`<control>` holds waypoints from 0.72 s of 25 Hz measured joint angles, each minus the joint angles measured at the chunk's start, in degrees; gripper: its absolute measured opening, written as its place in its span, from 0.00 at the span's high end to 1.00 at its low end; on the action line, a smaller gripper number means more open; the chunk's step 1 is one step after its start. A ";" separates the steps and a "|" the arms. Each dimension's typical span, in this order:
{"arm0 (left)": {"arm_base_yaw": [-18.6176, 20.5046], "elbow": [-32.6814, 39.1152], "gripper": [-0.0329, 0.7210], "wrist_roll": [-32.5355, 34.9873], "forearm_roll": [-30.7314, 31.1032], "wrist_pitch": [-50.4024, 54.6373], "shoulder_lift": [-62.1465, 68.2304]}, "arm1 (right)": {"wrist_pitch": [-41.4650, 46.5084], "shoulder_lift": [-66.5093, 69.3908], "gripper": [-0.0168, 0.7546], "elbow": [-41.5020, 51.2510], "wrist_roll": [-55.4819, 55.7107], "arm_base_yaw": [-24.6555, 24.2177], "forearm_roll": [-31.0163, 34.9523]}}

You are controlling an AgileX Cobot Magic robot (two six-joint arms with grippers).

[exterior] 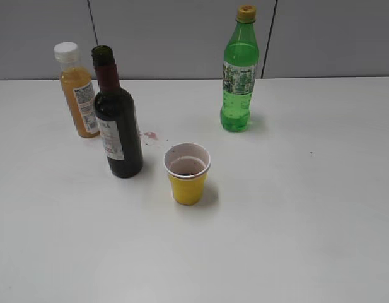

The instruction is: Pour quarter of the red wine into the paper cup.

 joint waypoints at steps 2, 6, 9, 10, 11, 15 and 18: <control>0.00 0.00 0.18 0.00 0.00 0.00 -3.12 | 0.00 0.00 0.22 0.00 0.00 0.00 0.00; 0.00 0.00 0.18 0.00 0.00 0.05 -9.13 | 0.00 0.00 0.22 0.00 0.00 0.00 0.00; 0.00 0.00 0.18 0.00 0.06 0.05 -12.89 | 0.00 0.00 0.22 0.00 0.00 0.00 0.00; 0.00 0.00 0.18 0.00 0.11 0.12 -13.76 | 0.00 0.00 0.22 0.00 0.00 0.00 0.00; 0.00 0.00 0.18 0.00 0.11 0.12 -14.10 | 0.00 0.00 0.22 0.00 0.00 0.00 0.00; 0.00 0.00 0.18 0.00 0.26 0.12 -14.35 | 0.00 0.00 0.22 0.00 0.00 0.00 0.00; 0.00 0.00 0.18 0.00 0.26 0.12 -14.35 | 0.00 0.00 0.22 0.00 0.00 0.00 0.00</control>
